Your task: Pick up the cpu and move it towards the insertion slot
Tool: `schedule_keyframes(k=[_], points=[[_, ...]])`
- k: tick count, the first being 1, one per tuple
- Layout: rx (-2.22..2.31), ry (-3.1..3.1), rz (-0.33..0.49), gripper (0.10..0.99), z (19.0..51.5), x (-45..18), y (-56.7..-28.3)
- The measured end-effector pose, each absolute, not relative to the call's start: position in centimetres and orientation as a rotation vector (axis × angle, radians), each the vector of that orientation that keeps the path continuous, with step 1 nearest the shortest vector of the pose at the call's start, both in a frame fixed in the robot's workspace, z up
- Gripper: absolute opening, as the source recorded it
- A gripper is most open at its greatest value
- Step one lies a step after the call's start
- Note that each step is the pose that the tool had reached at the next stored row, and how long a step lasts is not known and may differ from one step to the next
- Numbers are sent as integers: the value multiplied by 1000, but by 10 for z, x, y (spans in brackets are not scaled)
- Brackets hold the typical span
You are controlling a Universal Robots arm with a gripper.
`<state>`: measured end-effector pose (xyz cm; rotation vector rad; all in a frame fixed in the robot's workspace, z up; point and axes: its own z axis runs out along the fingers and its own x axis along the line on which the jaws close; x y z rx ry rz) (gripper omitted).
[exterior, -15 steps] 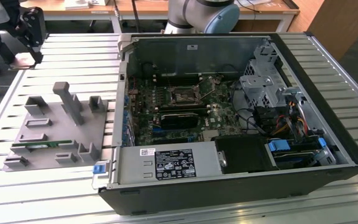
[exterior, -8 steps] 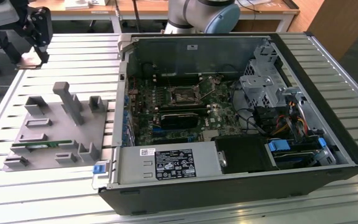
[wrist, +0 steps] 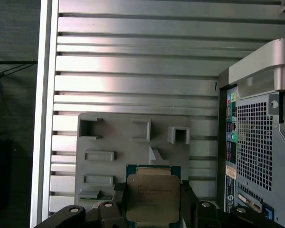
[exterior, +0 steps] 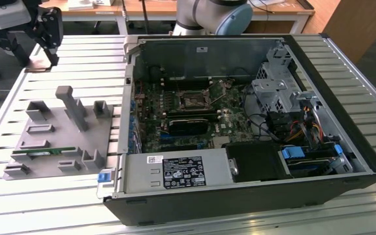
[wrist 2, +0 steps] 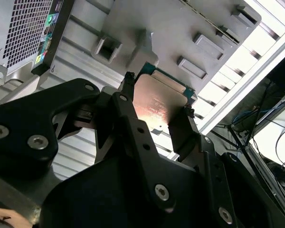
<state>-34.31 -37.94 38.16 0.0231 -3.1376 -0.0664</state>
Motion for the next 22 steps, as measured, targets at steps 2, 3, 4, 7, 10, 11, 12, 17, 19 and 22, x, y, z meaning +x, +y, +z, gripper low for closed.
schedule_keyframes(k=[2, 3, 4, 7, 10, 11, 12, 17, 19, 22], points=[[23, -3137, -66, 541, 382, -339, -379], [23, -3137, -66, 541, 382, -338, -379], [23, -3138, -66, 541, 382, -336, -379], [23, -3138, -66, 541, 382, -331, -379], [23, -3137, -66, 541, 382, -326, -379], [23, -3137, -66, 541, 382, -324, -379], [23, -3137, -66, 541, 382, -322, -378], [23, -3137, -66, 541, 382, -313, -378], [23, -3138, -66, 541, 382, -309, -378], [23, -3137, -66, 541, 382, -303, -378]])
